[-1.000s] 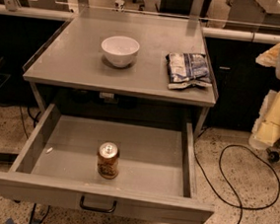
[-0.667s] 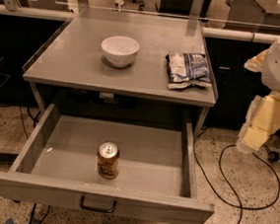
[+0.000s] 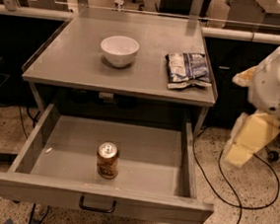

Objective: Pick orange can from top drawer and place on counter

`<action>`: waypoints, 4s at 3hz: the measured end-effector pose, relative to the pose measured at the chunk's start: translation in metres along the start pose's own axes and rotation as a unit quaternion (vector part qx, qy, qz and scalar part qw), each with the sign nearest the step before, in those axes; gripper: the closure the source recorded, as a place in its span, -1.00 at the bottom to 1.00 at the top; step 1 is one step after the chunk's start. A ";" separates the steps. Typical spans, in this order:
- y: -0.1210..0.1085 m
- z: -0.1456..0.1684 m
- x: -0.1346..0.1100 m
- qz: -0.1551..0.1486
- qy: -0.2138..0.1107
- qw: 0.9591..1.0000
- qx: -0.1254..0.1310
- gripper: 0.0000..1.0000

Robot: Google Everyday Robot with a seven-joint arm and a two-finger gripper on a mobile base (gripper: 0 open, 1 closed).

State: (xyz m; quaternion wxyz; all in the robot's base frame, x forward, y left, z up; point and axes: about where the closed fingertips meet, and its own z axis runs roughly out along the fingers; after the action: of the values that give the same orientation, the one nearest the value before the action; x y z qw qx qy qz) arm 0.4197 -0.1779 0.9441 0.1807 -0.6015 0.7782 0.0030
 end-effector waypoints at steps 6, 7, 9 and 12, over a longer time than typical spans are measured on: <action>0.031 0.124 -0.083 0.032 -0.135 0.990 -0.011 -1.00; 0.037 0.133 -0.087 0.033 -0.160 0.987 -0.014 -1.00; 0.019 0.177 -0.113 0.037 -0.194 0.980 0.035 -1.00; 0.014 0.223 -0.119 0.061 -0.223 0.973 0.022 -1.00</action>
Offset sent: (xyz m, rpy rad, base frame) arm 0.0060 0.0689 -0.0896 0.1400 0.1267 0.0148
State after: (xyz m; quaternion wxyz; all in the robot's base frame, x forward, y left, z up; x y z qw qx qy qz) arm 0.4935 -0.0134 0.7666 0.3620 -0.5332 0.7533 0.1309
